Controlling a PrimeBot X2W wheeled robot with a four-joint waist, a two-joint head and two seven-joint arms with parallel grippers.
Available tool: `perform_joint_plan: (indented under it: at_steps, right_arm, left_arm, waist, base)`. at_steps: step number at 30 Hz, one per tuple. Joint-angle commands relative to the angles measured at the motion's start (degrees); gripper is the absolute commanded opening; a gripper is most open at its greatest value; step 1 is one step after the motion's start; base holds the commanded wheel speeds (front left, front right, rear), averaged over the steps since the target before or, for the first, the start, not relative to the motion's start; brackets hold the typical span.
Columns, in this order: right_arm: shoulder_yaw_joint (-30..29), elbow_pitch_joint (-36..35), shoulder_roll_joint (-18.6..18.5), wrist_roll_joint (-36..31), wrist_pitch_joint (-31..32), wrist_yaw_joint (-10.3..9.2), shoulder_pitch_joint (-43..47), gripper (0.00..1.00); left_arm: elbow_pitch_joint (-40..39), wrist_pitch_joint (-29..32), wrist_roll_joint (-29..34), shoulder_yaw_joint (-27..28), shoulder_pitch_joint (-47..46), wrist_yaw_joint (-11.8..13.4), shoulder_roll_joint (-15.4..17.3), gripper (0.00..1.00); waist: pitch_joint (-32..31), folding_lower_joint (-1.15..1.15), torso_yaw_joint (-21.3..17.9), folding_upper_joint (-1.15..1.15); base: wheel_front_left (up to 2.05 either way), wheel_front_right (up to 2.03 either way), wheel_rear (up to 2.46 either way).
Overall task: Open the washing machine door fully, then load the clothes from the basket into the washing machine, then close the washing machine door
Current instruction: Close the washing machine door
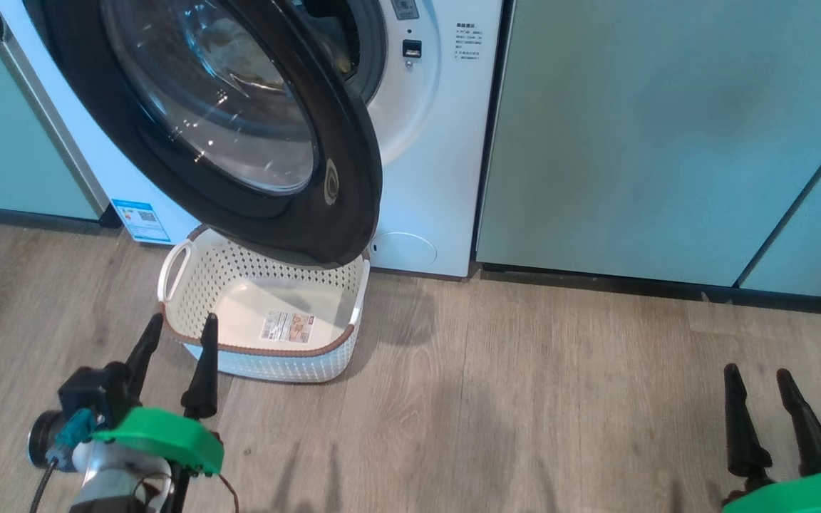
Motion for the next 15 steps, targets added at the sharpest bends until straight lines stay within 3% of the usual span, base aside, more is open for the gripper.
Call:
perform_joint_plan:
  at_steps: [1,7,8,9,10,15]
  right_arm:
    - [0.90,-1.92,-0.70,-0.52,-0.38,0.02,-1.02,1.00]
    - [-0.43,-2.24,-0.38,-0.32,-0.38,0.02,-1.05,1.00]
    - [-1.01,-2.55,-0.24,0.03,-0.38,0.02,-1.28,0.65]
    - [-1.56,-3.04,-0.22,0.27,-0.38,0.02,-1.59,0.39]
    - [-2.14,-3.52,-0.24,0.57,-0.38,0.02,-1.95,0.00]
    - [-3.98,-8.33,-0.57,1.61,-0.38,0.02,-5.76,0.00]
  left_arm:
    - [-2.21,-0.52,0.72,1.69,-1.60,-0.05,0.61,1.00]
    - [-2.29,-0.52,0.98,1.67,-1.84,-0.05,0.59,1.00]
    - [-2.33,-0.52,1.06,1.68,-1.88,-0.05,0.59,1.00]
    - [-2.36,-0.52,1.12,1.68,-1.91,-0.05,0.58,1.00]
    - [-2.40,-0.52,1.19,1.67,-1.96,-0.05,0.55,1.00]
    - [-2.16,-0.52,1.54,1.47,-2.52,-0.05,0.18,1.00]
  waist:
    - [0.06,0.00,-0.02,0.00]
    - [0.33,0.00,0.07,0.00]
    - [0.38,0.00,0.09,0.00]
    - [0.44,0.00,0.12,0.00]
    - [0.49,0.00,0.20,0.00]
    - [0.72,0.00,1.50,0.00]
  base:
    - [0.00,0.00,0.00]
    - [0.00,0.00,0.00]
    - [0.00,0.00,0.00]
    - [0.00,0.00,0.00]
    - [0.00,0.00,0.00]
    - [0.00,0.00,0.00]
